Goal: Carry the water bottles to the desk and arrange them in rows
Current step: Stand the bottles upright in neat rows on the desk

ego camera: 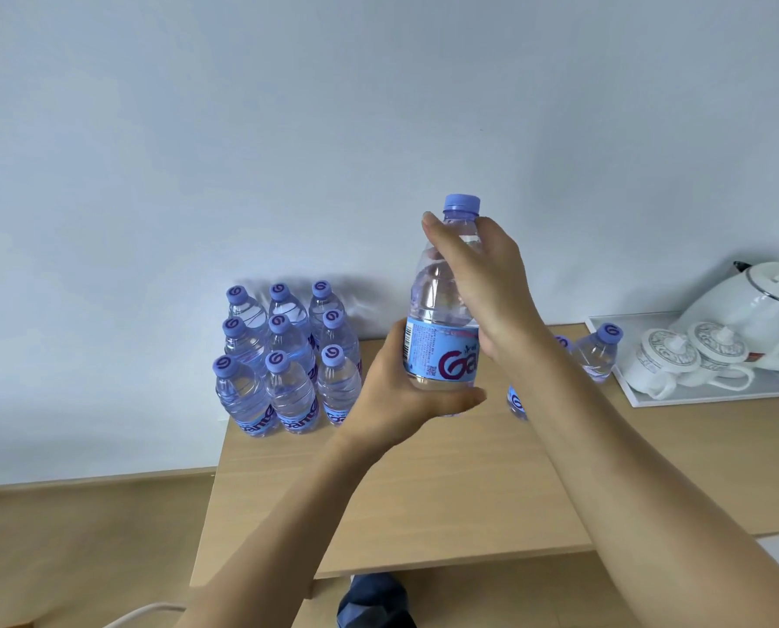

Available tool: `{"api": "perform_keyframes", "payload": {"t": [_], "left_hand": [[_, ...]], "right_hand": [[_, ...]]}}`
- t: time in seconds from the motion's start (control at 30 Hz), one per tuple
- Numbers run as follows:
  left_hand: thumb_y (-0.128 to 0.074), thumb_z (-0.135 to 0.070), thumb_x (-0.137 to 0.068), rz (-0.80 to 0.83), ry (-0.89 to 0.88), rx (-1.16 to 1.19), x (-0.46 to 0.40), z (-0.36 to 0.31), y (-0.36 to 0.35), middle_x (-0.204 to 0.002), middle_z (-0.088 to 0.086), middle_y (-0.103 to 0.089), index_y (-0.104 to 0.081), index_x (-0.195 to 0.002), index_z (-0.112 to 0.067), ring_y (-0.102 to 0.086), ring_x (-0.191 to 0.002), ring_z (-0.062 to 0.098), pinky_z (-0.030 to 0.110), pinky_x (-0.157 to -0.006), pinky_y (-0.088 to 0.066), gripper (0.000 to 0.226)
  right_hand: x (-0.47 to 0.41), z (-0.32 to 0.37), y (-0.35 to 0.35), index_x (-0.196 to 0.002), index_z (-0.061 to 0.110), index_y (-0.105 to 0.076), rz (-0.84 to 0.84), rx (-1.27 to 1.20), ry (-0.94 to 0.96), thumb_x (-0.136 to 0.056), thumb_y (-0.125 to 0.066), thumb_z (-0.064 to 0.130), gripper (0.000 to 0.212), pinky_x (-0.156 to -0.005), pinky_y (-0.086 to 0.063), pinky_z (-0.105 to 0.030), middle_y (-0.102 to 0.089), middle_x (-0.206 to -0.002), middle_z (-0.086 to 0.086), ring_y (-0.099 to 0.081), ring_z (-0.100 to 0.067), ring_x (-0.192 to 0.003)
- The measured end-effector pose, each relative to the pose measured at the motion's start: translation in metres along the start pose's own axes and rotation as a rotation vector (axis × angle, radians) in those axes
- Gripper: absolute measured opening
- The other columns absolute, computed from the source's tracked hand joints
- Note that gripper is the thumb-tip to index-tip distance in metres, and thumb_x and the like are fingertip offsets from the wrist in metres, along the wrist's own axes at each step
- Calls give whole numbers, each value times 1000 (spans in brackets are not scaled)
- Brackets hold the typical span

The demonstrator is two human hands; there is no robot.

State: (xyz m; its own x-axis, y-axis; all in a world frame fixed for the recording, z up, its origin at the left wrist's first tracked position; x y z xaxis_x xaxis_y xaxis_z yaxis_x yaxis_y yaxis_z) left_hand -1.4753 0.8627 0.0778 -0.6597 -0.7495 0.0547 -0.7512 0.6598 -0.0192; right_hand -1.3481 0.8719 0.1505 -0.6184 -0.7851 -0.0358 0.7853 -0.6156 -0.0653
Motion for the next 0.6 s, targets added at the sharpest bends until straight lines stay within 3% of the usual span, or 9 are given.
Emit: {"api": "perform_keyframes", "payload": {"t": [0.17, 0.37, 0.5, 0.6], "left_hand": [[-86, -15, -53, 64, 41, 91, 1, 2, 2, -91, 9, -69, -54, -115, -6, -67, -80, 21, 36, -70, -56, 70], [-76, -8, -67, 307, 61, 364, 6, -2, -13, -121, 23, -62, -54, -126, -1, -64, -108, 38, 55, -90, -51, 64], [-75, -7, -69, 349, 46, 343, 6, -2, -17, -117, 16, -66, -62, -120, -11, -62, -114, 40, 59, -95, -49, 53], [-78, -13, -66, 287, 58, 239, 4, 2, -13, -111, 21, -67, -60, -119, -5, -62, -110, 42, 55, -95, -49, 57]], "right_hand": [[-2, -4, -8, -97, 14, -62, 176, -71, -119, -82, -69, 47, 37, -77, -53, -39, -68, -83, -3, -69, -20, -76], [10, -13, -28, -119, 12, -57, 484, -381, -224, -87, -63, 43, 45, -94, -51, -49, -67, -117, -16, -64, -38, -109], [8, -16, -29, -106, 14, -63, 421, -354, -227, -86, -62, 40, 33, -80, -58, -42, -73, -104, -12, -70, -34, -96], [5, -12, -23, -92, 14, -65, 339, -247, -153, -83, -65, 38, 26, -74, -56, -40, -72, -87, -12, -69, -33, -81]]}}
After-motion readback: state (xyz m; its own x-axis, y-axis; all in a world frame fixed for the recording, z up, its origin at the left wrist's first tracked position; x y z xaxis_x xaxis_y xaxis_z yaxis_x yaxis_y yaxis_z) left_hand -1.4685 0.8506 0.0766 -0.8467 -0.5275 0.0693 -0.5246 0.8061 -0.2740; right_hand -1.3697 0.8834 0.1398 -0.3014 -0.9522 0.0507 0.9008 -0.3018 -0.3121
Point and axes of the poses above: each hand's wrist, its own x-axis away from the middle knuckle, its own y-axis out of the back of the hand, z = x × y, the point moved 10 cm from there along -x, towards the middle knuckle
